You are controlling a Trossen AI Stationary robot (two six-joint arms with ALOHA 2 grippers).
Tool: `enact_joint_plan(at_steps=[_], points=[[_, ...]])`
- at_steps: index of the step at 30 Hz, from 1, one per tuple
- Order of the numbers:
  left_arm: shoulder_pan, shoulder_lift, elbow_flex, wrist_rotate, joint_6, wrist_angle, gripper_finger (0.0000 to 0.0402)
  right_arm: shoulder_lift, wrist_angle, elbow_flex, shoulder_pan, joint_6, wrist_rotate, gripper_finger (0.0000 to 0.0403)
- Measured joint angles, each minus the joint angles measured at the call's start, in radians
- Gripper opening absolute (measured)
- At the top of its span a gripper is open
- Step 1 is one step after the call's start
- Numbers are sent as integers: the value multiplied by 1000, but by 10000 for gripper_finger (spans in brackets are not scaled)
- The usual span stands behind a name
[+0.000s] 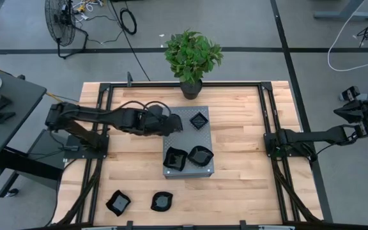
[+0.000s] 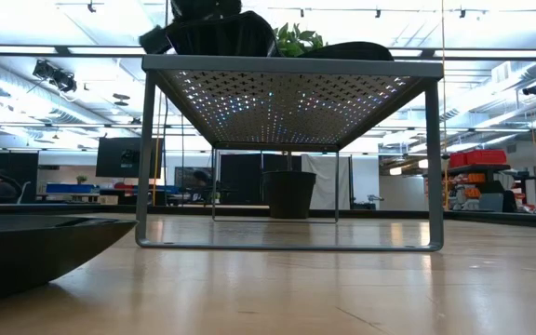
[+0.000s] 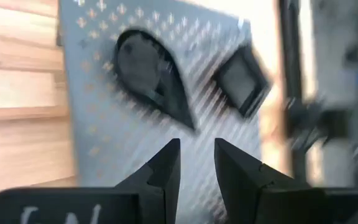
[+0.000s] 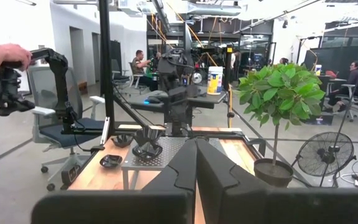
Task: Pick & Place Mini shaped plates
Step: Stack the black bowl on top of the black bowl on the shelf
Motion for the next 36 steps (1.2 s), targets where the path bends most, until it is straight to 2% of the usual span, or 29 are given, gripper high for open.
enact_joint_plan(at_steps=[7,21,36], points=[[-25,-35,0,206,316,-114,103,0,0,0,0,0,0,16],[-172,-49,-2,510,971,-374,103,0,0,0,0,0,0,16],[-395,-46,-2,559,1135,-391,103,0,0,0,0,0,0,16]])
